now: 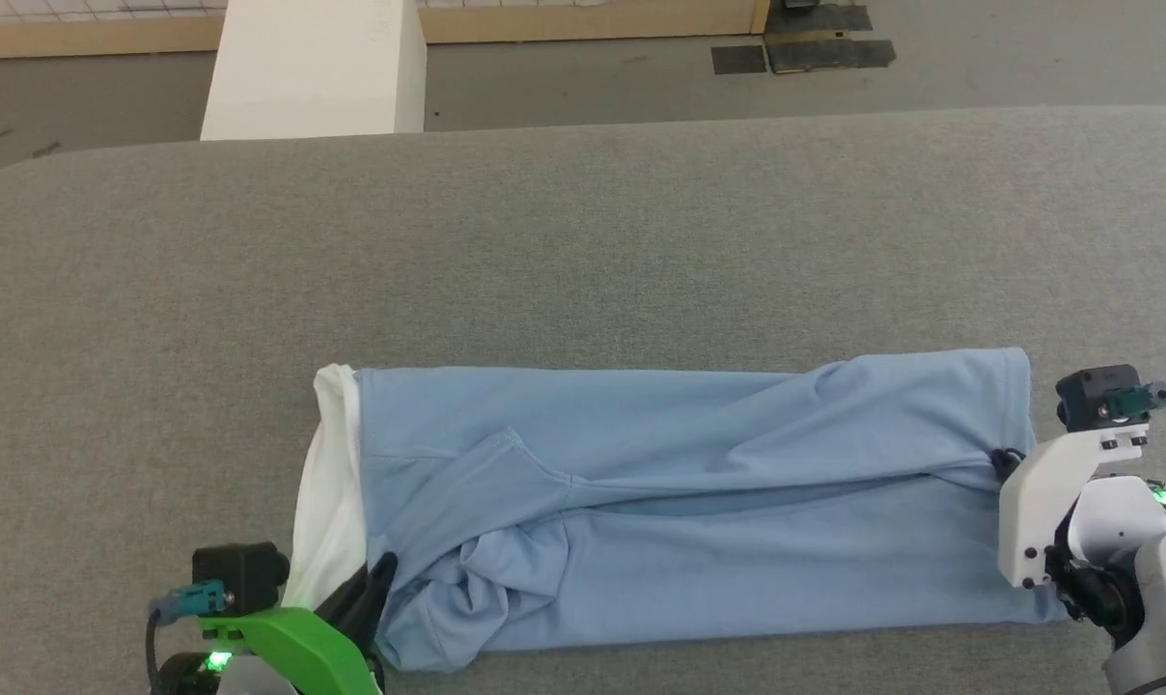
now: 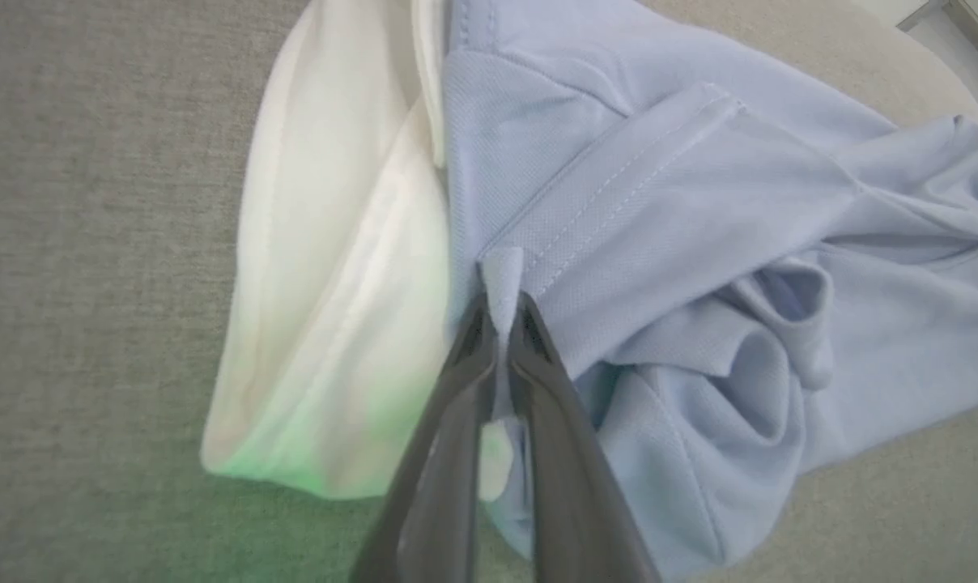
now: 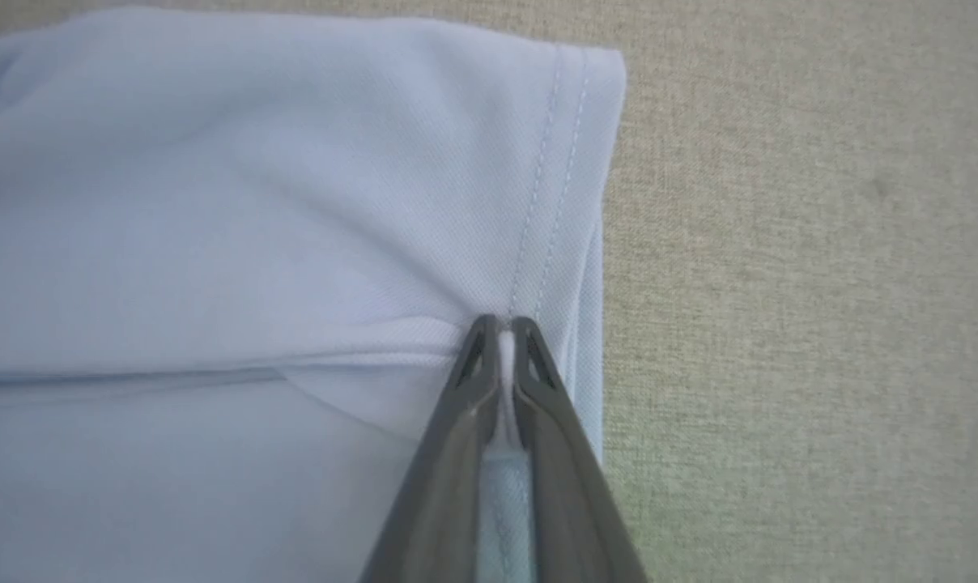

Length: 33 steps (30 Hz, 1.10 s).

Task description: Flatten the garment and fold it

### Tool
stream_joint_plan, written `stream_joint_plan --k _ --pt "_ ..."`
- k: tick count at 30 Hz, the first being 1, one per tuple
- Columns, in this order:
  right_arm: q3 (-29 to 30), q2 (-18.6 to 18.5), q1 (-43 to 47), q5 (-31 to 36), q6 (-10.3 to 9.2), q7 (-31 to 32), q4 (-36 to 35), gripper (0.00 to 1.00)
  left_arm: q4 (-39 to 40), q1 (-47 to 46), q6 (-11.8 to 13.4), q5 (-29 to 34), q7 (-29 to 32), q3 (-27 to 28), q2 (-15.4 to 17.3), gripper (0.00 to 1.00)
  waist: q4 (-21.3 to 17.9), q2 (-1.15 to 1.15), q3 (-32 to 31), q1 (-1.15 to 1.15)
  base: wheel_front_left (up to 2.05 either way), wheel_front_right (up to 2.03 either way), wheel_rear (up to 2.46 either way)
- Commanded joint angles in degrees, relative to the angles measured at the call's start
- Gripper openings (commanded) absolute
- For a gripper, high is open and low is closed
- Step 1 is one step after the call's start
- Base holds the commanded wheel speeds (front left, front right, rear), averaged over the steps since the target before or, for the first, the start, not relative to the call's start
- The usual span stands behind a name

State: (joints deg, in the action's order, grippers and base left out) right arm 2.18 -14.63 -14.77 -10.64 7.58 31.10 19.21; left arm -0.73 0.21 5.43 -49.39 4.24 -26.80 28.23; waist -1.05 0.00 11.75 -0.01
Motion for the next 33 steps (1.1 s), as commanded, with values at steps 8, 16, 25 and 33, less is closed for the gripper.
stream_joint_plan --k 8,16,25,33 --pt "7.1 4.5 5.6 -1.8 -0.09 -1.1 -5.2 1.0 -2.0 -2.1 -0.7 5.2 -10.1 0.0 -3.2 1.0 1.3 0.0 -2.2 0.01 0.0 0.0 0.0" --pt "14.6 9.1 9.1 -2.0 -0.09 -10.4 -12.2 1.0 -1.5 -4.6 2.8 13.5 -19.1 6.8 -7.1 1.0 2.3 0.0 -3.6 0.01 0.0 0.0 0.0" --pt "18.5 11.3 9.3 -1.7 -0.09 -17.0 -9.6 1.0 -0.2 -7.0 -0.3 28.8 -19.2 15.9 -15.0 1.0 3.9 0.0 -5.7 0.01 0.0 0.0 0.0" --pt "23.3 11.7 4.5 0.0 -0.09 -11.4 1.2 1.0 -5.9 -8.0 -4.8 33.8 -19.2 20.1 -19.4 1.0 3.8 0.0 -7.0 0.01 0.0 0.0 0.0"
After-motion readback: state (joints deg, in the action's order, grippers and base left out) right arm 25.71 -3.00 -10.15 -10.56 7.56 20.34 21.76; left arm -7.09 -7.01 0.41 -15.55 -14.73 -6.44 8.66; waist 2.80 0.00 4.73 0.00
